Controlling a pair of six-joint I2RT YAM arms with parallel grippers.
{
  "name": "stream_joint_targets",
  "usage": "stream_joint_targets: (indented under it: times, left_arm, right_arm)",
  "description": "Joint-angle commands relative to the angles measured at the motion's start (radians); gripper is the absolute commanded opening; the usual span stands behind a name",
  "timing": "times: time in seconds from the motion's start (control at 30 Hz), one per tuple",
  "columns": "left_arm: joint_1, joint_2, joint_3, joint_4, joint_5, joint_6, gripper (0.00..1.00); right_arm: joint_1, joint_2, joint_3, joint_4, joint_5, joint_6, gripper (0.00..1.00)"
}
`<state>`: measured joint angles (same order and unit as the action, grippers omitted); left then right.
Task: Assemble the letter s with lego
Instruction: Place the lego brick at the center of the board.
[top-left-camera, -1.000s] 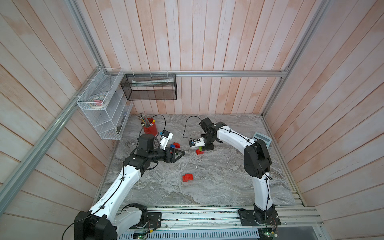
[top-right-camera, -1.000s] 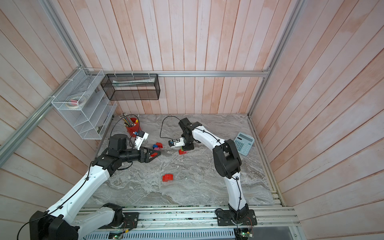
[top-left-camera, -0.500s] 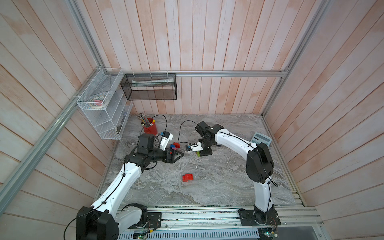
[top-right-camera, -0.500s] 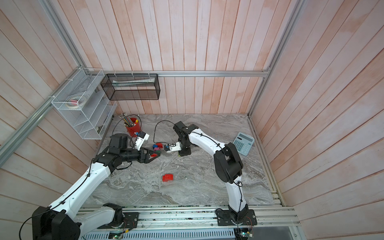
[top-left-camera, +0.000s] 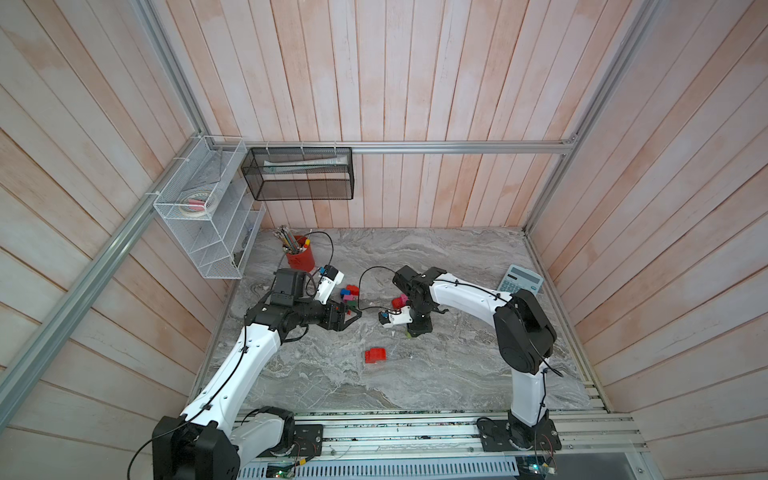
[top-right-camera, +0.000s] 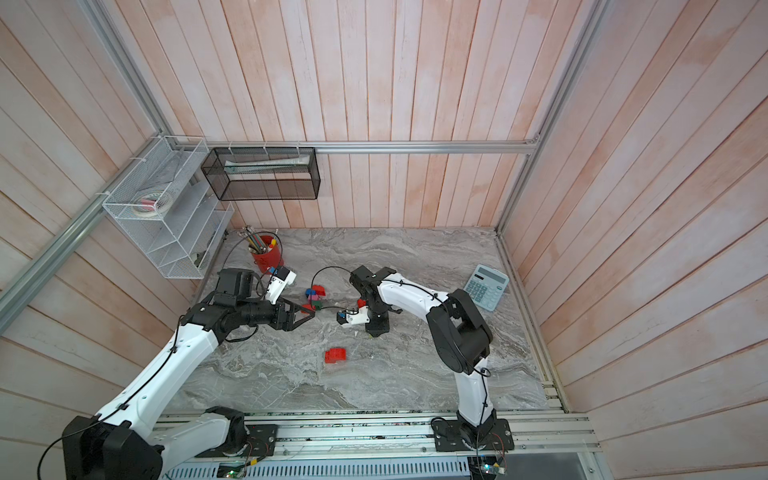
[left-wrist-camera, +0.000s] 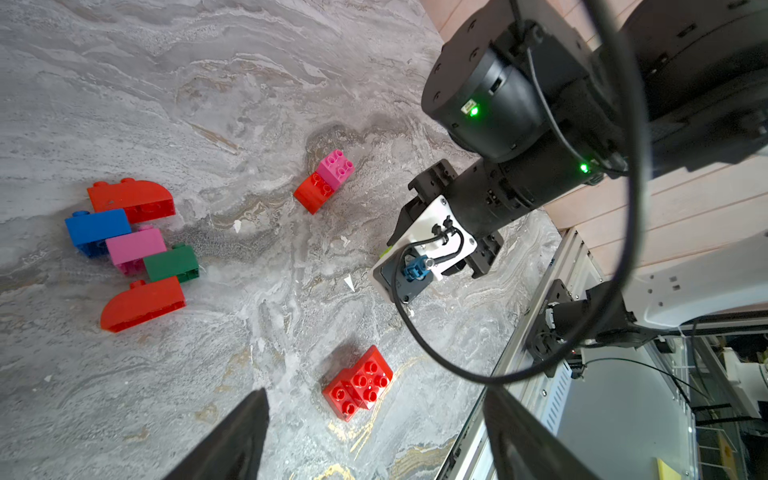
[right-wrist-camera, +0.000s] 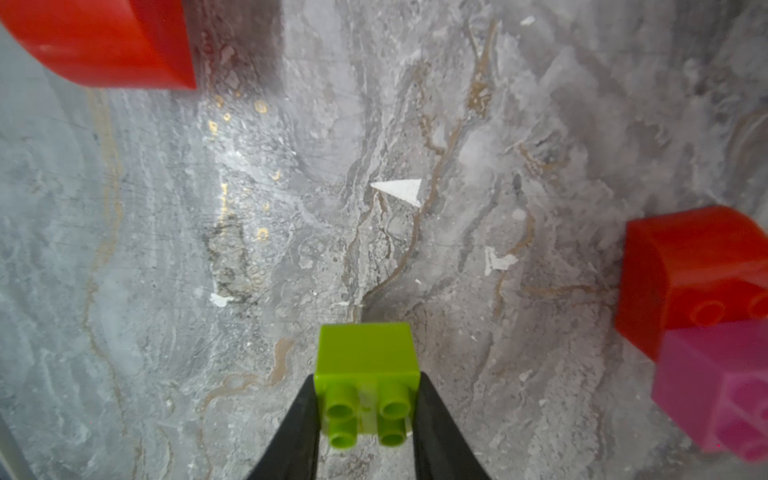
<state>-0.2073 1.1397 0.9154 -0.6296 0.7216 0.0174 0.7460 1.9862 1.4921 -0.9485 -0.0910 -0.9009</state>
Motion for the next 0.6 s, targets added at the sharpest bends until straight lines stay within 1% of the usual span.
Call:
stream_joint_targets:
  times: [0.0,0.1,0.23,0.33,0.5,0.57]
  left_arm:
    - [0.008,-0.006,0.022,-0.034,-0.022,0.042,0.84]
    - [0.008,-0.006,0.018,-0.038,-0.024,0.052,0.84]
    - [0.008,-0.001,0.016,-0.047,-0.027,0.059,0.84]
    - [0.009,-0.001,0.016,-0.05,-0.024,0.06,0.84]
    - [0.008,-0.001,0.017,-0.06,-0.014,0.081,0.84]
    - [0.009,0.0,0.017,-0.059,0.0,0.1,0.84]
  right_arm:
    - [0.01,0.036,0.01,0.007,0.02,0.032,0.31]
    - [0.015,0.05,0.018,0.014,0.013,0.029,0.36]
    - [0.016,0.071,0.033,0.015,0.007,0.034,0.37]
    - [0.019,0.074,0.034,0.026,-0.004,0.031,0.39]
    - [0.017,0.046,0.028,0.044,-0.017,0.035,0.52]
    - [0.001,0.012,0.024,0.044,-0.046,0.05,0.54]
